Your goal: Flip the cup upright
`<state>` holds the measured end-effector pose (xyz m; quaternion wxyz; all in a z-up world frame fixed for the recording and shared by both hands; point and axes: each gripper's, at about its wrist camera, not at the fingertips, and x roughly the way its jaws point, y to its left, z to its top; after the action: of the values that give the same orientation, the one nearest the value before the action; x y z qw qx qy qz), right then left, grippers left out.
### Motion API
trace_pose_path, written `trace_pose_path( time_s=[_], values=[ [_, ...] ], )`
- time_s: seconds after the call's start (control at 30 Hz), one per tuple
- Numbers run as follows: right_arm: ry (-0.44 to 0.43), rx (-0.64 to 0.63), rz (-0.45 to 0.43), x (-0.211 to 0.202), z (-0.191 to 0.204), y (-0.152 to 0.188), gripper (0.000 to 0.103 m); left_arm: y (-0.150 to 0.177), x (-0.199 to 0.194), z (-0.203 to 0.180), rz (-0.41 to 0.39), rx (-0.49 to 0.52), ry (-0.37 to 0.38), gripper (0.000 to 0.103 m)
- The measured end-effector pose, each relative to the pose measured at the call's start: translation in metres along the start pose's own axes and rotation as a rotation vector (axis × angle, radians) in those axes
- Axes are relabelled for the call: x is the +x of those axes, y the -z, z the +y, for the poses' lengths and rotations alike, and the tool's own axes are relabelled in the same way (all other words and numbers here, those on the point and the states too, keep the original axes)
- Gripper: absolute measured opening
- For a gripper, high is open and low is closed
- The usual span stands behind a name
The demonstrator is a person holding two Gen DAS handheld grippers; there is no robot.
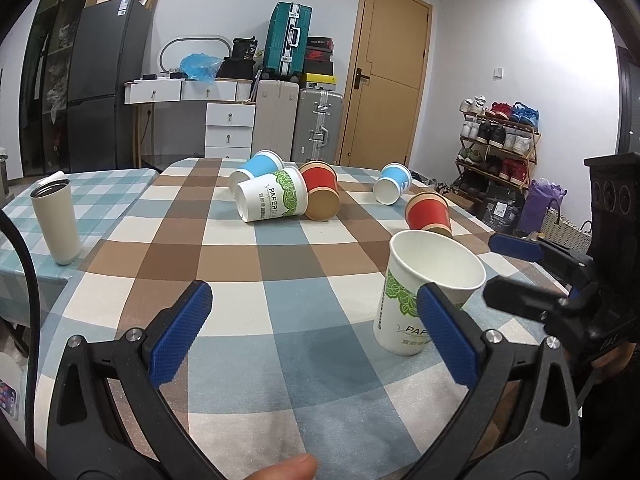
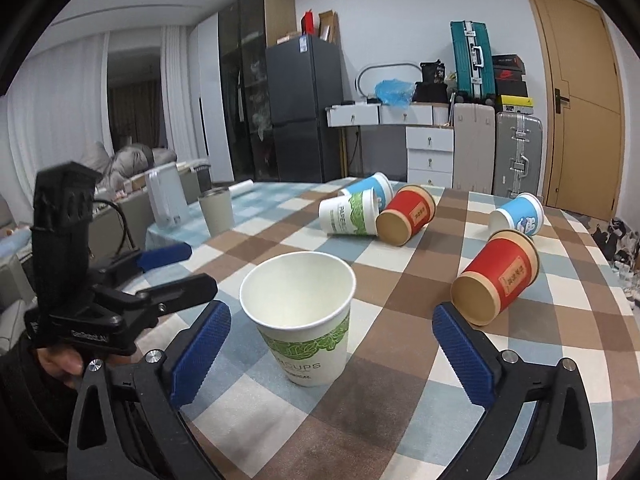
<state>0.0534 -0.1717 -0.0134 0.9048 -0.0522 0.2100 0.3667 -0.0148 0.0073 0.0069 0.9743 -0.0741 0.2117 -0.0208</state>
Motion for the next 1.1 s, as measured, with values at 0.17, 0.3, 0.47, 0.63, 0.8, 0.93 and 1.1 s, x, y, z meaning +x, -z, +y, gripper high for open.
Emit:
trace_pose_path(
  time_s=[0.17, 0.3, 0.47, 0.63, 0.8, 0.93, 1.1],
  values=[
    [-0.033, 0.038, -0.046, -0.009, -0.011, 0.002, 0.103, 0.0, 0.002, -0.005, -0.005, 0.012, 0.005, 0.102],
    [-0.062, 0.066, -0.059, -0.011, -0.017, 0.004, 0.103, 0.002, 0.003, -0.008, -0.002, 0.022, 0.008, 0.102],
    [-0.067, 0.064, -0.065, -0.012, -0.017, 0.008, 0.103, 0.004, 0.002, -0.008, -0.012, 0.027, 0.009, 0.102],
    [-0.074, 0.068, -0.068, -0.013, -0.018, 0.009, 0.103, 0.004, 0.001, -0.008, -0.013, 0.026, 0.009, 0.102],
    [-0.076, 0.066, -0.063, -0.013, -0.017, 0.009, 0.103, 0.004, 0.001, -0.007, -0.013, 0.026, 0.009, 0.102],
    [-0.074, 0.056, -0.057, -0.012, -0.015, 0.009, 0.103, 0.004, 0.001, -0.007, -0.015, 0.026, 0.008, 0.102],
    [-0.074, 0.046, -0.05, -0.01, -0.013, 0.009, 0.103, 0.004, 0.0, -0.008, -0.018, 0.024, 0.009, 0.102]
  ],
)
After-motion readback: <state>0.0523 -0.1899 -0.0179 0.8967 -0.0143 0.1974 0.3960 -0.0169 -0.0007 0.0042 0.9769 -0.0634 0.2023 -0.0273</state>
